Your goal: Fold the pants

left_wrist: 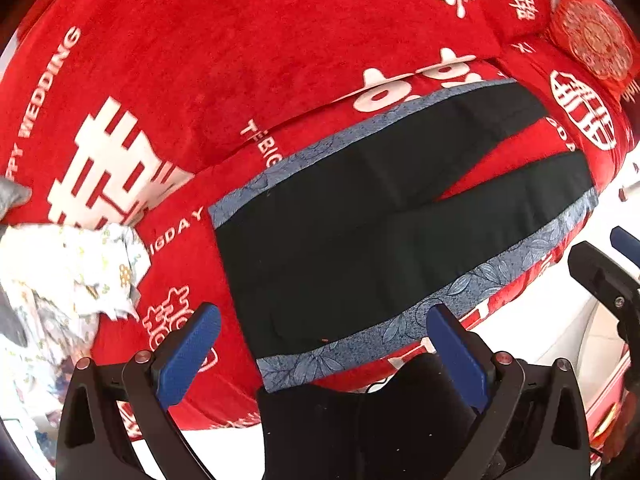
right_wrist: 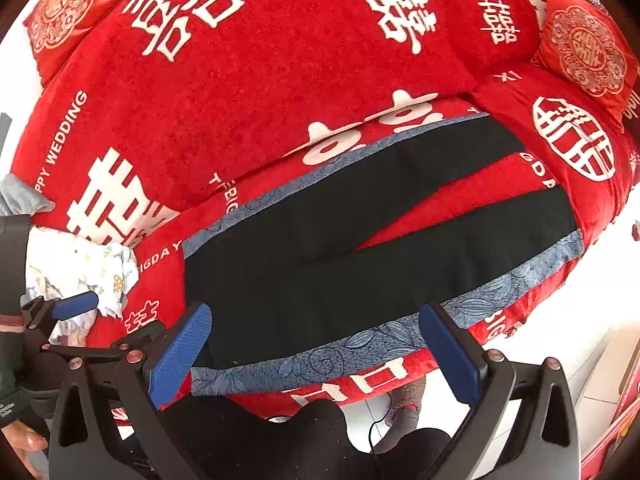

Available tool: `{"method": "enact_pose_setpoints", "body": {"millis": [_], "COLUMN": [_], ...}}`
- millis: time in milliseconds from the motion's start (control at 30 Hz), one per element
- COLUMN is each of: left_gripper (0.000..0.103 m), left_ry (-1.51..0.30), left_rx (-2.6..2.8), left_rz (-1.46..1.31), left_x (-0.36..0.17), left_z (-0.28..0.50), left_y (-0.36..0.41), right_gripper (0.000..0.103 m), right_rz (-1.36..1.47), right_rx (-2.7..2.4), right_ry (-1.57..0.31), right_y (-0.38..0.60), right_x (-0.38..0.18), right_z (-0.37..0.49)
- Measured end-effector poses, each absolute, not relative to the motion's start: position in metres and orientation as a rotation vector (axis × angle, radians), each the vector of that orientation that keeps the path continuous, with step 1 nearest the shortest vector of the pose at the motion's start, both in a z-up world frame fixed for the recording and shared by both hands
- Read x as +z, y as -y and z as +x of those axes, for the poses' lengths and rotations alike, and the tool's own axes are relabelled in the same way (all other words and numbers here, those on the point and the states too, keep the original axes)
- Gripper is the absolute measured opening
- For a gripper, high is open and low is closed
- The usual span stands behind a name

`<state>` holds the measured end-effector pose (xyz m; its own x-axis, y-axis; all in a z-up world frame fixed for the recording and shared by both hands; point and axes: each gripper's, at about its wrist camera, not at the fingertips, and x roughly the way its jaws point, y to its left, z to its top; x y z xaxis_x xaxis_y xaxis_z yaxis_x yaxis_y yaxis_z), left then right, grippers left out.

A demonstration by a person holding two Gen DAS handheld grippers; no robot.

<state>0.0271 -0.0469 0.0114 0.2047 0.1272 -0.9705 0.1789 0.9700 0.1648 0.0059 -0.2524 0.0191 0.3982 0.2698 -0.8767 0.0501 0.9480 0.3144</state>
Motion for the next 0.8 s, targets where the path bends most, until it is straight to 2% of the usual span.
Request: {"method": "enact_pose_setpoints", "body": {"millis": [433, 800], "left_gripper": [0.103, 0.103], "left_ry": [-1.340, -1.364], "left_rx": [-0.163, -0.132], "left_rz": [0.359, 0.371], "left_x": [0.013, 0.005], "left_z": [0.028, 0.030], "left_y": [0.086, 0.085], "right_gripper": [0.103, 0.103], "right_rz": [0.371, 0.386], "right_rx": [0.008, 0.021], "right_ry": [-1.124, -1.128], "right_y": [0.284, 0.284], "right_x": [0.026, 0.019], "right_z": [-0.017, -0.018]}}
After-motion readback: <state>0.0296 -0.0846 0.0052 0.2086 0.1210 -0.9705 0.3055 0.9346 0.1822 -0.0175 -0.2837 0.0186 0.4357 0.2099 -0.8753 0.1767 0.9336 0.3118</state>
